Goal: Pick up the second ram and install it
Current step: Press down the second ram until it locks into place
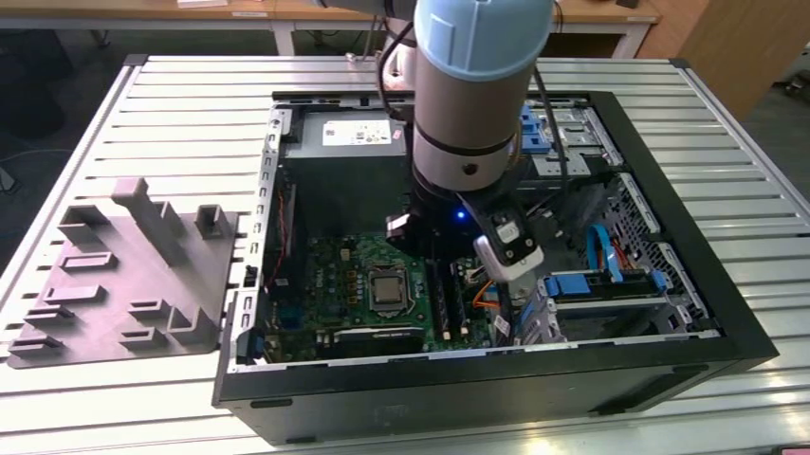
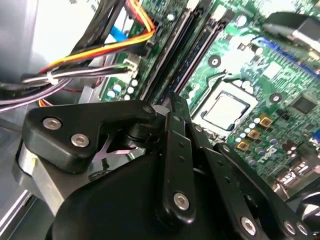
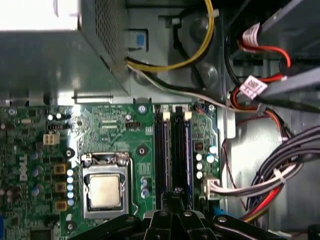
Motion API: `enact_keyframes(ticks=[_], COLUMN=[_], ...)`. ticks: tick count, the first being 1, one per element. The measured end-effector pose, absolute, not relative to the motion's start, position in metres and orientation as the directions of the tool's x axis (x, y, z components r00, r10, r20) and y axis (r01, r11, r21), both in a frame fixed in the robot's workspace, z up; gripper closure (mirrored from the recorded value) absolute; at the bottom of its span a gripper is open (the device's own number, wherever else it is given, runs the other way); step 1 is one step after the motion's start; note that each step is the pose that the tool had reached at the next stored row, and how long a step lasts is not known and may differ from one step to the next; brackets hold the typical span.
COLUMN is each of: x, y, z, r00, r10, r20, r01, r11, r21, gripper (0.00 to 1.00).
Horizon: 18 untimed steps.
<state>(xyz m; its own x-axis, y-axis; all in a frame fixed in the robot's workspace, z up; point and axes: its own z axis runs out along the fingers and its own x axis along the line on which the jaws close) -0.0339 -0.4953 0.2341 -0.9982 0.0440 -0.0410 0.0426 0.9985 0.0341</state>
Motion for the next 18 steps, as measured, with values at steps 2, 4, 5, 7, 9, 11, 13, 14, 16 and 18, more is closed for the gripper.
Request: enact_keyframes(ticks=[2,4,5,7,9,11,13,14,16,18], x=[-0.034,-0.034,-0.034,-0.034,-0.034,-0.034,-0.034,-0.034,-0.034,-0.034], y=[-0.5,-0.504,-0.506,-0.511,-0.515,-0.517,-0.517,-0.519,-0.521,-0.524], z=[0.234,0.234,0.234,0.234,0.234,0.234,0.234,0.234,0.234,0.234], r00=[-0.998,-0.998,-0.998,-0.998,-0.998,-0.998,-0.998,-0.998,-0.998,-0.998], r10=[0.044,0.044,0.044,0.044,0.044,0.044,0.044,0.044,0.044,0.044], r20=[-0.041,-0.041,-0.041,-0.041,-0.041,-0.041,-0.041,-0.041,-0.041,-0.041], r01=[0.043,0.043,0.043,0.043,0.043,0.043,0.043,0.043,0.043,0.043], r11=[0.999,0.999,0.999,0.999,0.999,0.999,0.999,0.999,0.999,0.999], r21=[0.034,0.034,0.034,0.034,0.034,0.034,0.034,0.034,0.034,0.034], gripper=[0.9,0.9,0.9,0.9,0.9,0.9,0.9,0.9,0.9,0.9])
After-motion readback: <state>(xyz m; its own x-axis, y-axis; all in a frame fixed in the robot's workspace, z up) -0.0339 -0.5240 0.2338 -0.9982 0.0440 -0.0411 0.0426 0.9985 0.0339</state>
